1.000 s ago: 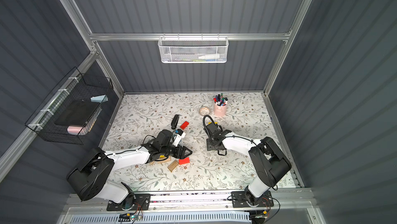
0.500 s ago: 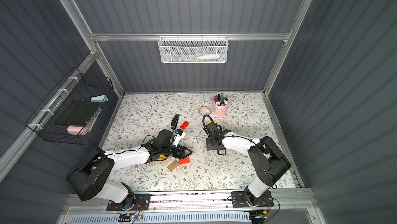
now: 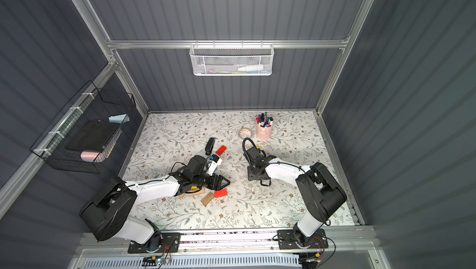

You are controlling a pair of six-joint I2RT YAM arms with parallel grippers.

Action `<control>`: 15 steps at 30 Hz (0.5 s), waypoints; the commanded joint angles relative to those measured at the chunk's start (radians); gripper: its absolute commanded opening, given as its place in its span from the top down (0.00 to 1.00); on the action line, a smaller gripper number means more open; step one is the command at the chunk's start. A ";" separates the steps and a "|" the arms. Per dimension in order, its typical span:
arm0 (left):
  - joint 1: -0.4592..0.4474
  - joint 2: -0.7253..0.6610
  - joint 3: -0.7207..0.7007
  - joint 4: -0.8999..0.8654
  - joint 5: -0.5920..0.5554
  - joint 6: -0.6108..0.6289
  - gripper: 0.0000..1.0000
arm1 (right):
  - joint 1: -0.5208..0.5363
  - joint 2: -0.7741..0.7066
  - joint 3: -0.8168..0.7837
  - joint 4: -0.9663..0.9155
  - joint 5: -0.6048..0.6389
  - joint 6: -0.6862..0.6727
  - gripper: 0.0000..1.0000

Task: Assemble the letter c with building blocks
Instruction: Assemble the building block at the center of the board.

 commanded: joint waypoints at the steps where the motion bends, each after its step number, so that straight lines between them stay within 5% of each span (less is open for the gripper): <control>1: 0.005 0.011 0.003 0.009 0.015 0.022 0.27 | -0.007 0.009 0.021 -0.008 0.021 -0.007 0.38; 15: 0.006 0.019 0.006 0.009 0.016 0.022 0.27 | -0.012 0.003 0.021 0.008 0.012 -0.014 0.36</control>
